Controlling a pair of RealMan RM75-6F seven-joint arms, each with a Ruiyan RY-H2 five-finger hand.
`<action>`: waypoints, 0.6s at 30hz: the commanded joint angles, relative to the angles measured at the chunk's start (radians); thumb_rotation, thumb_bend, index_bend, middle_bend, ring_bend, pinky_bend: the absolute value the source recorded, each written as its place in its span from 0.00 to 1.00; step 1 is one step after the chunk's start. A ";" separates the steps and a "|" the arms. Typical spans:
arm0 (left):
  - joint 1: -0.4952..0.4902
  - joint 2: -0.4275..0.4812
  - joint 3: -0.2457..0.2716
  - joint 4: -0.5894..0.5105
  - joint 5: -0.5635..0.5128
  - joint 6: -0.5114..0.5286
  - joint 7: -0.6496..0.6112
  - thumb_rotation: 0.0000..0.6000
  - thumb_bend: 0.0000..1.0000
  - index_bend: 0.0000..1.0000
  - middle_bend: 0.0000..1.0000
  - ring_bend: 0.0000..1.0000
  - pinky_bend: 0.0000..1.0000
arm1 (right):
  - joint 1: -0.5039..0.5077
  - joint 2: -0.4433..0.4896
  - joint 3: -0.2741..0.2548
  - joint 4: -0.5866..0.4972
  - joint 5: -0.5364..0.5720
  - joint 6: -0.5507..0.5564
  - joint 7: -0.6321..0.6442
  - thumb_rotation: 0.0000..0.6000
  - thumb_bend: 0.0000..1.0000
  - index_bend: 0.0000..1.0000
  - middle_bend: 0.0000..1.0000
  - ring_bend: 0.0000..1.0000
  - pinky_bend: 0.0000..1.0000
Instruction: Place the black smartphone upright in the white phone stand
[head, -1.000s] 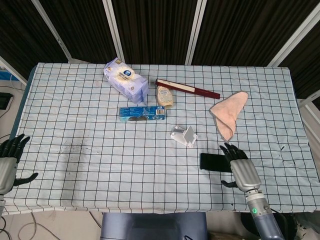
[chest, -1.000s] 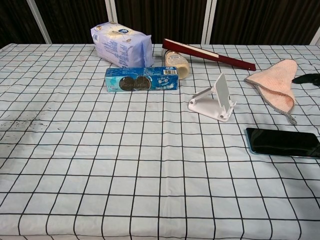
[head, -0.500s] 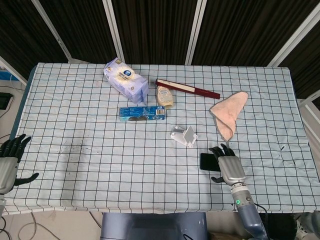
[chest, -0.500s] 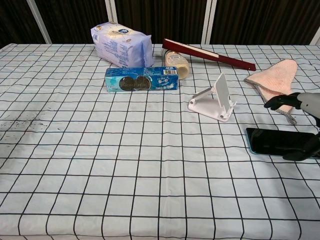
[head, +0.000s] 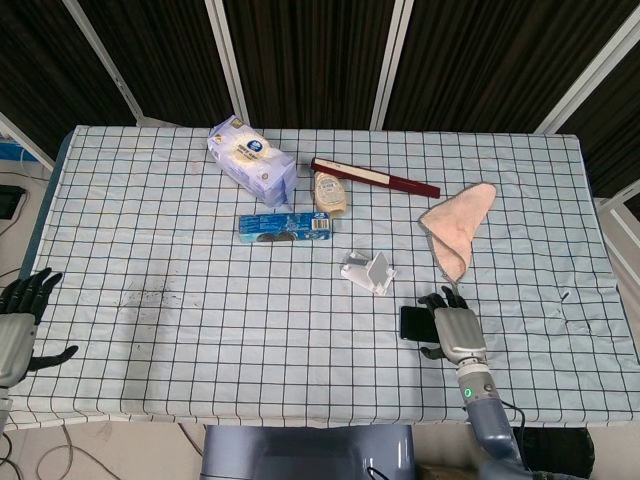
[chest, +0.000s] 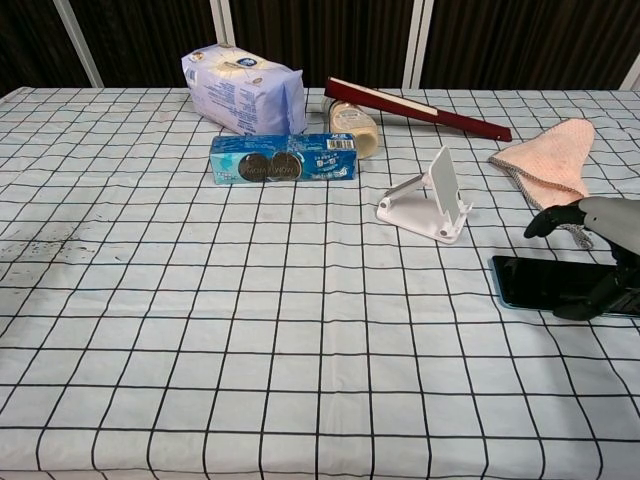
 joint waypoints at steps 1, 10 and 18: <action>0.000 0.001 -0.001 0.000 -0.001 0.001 0.000 1.00 0.00 0.00 0.00 0.00 0.00 | 0.009 -0.010 0.014 0.012 0.025 0.000 0.004 1.00 0.23 0.27 0.25 0.05 0.14; -0.002 0.002 -0.002 0.000 -0.007 -0.003 -0.002 1.00 0.00 0.00 0.00 0.00 0.00 | 0.029 -0.024 0.012 0.046 0.108 -0.011 -0.011 1.00 0.23 0.27 0.23 0.05 0.14; -0.002 0.002 -0.001 0.000 -0.007 -0.005 -0.003 1.00 0.00 0.00 0.00 0.00 0.00 | 0.039 -0.030 0.007 0.059 0.133 -0.010 -0.012 1.00 0.23 0.29 0.22 0.05 0.14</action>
